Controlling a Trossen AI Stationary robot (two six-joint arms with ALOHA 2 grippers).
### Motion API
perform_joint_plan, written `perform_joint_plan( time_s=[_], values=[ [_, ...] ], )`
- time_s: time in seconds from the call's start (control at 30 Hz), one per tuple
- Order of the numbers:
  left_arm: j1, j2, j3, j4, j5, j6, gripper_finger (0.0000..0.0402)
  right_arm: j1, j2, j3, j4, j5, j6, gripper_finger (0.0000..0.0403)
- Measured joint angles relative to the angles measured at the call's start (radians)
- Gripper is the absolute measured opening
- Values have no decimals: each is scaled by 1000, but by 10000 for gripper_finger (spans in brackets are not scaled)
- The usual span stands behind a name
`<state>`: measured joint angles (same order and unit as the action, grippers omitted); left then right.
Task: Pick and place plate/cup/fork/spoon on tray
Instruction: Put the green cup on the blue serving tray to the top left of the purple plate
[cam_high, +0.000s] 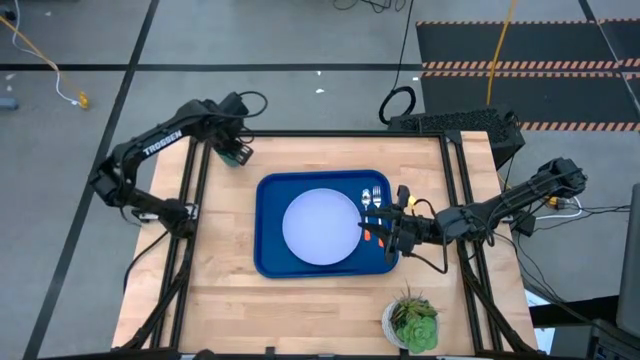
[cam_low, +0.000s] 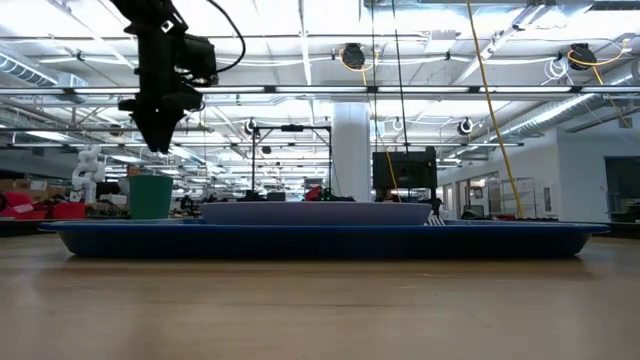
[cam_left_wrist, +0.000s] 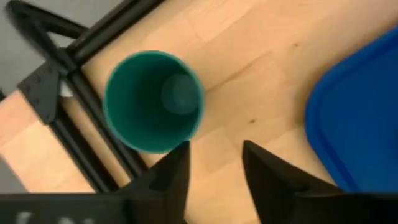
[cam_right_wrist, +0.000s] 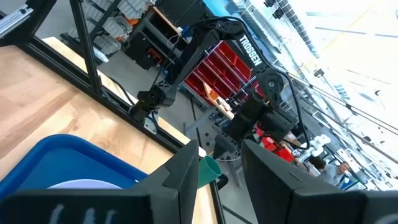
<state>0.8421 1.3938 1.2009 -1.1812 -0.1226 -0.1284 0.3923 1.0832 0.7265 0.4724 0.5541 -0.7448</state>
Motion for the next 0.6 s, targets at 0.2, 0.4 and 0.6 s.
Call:
perform_joint_plan(
  time_s=[0.2, 0.4, 0.6],
  values=[
    [3, 38, -2, 41, -5, 39, 218, 0, 0, 0, -18, 2, 22, 116],
    [22, 133, -3, 45, -7, 99, 233, 2, -1, 0, -37, 93, 25, 116],
    [79, 234, -3, 125, -61, 115, 216, 1, -1, 0, -37, 125, -1, 116]
  ],
)
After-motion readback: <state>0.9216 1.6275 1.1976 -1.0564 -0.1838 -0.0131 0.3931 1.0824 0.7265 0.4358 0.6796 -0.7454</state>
